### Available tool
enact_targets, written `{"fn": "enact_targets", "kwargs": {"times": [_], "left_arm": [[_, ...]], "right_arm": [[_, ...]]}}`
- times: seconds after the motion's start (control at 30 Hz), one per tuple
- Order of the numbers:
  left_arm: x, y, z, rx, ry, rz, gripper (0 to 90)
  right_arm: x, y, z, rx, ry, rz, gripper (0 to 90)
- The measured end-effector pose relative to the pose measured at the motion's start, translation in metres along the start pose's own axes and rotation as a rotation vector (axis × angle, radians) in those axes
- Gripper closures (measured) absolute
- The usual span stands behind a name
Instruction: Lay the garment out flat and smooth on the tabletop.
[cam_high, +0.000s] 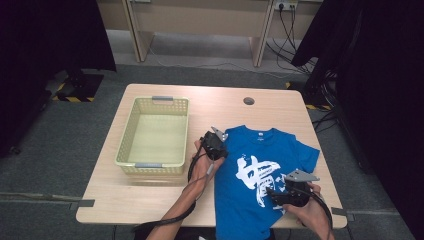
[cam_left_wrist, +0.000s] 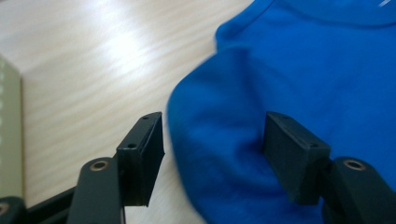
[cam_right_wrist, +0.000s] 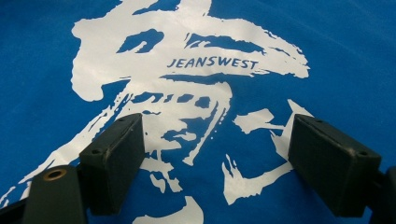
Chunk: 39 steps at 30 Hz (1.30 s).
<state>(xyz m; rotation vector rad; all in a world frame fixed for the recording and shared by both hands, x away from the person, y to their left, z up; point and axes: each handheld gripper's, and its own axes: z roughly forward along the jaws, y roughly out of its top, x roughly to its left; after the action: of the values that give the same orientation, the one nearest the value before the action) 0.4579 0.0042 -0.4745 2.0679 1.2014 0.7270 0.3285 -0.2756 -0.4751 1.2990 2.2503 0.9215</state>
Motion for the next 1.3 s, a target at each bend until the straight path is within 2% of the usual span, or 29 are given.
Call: {"fn": "enact_targets", "kwargs": {"times": [0.1,0.17,0.3,0.37,0.43,0.67,0.77,0.87,1.03,1.27,1.3], "left_arm": [[0.004,-0.003,-0.003,0.002,0.041,-0.001,37.6],[0.004,-0.003,-0.006,0.004,0.080,0.027,37.7],[0.004,-0.001,-0.013,-0.019,0.125,0.044,37.1],[0.004,0.001,-0.015,-0.021,0.142,0.062,37.1],[0.003,0.001,-0.018,-0.019,0.139,0.071,36.5],[-0.004,-0.001,-0.017,-0.036,0.029,0.035,32.0],[-0.008,-0.001,-0.016,-0.046,-0.005,0.023,30.8],[-0.011,0.000,-0.015,-0.054,-0.045,-0.007,29.8],[-0.014,0.004,-0.015,-0.059,-0.145,-0.086,28.2],[-0.014,0.015,-0.017,-0.079,-0.243,-0.146,29.3],[-0.015,0.016,-0.017,-0.083,-0.250,-0.135,29.7]], "right_arm": [[0.000,0.000,0.000,-0.001,0.000,0.000,18.9],[0.000,0.000,0.000,0.000,-0.001,0.001,18.9],[0.001,0.000,0.000,0.000,-0.001,0.003,18.9],[0.001,0.000,0.000,0.001,-0.001,0.002,18.9],[0.001,-0.001,0.000,-0.002,-0.001,0.001,18.9],[0.001,-0.003,-0.003,-0.001,-0.005,0.003,18.9],[0.002,-0.006,-0.006,0.003,-0.007,0.007,18.9],[0.001,-0.009,-0.010,0.003,-0.008,0.006,18.9],[0.001,-0.012,-0.013,0.008,-0.010,0.010,18.9],[0.001,-0.011,-0.012,0.015,-0.011,0.011,18.6],[0.001,-0.011,-0.012,0.015,-0.011,0.011,18.6]]}}
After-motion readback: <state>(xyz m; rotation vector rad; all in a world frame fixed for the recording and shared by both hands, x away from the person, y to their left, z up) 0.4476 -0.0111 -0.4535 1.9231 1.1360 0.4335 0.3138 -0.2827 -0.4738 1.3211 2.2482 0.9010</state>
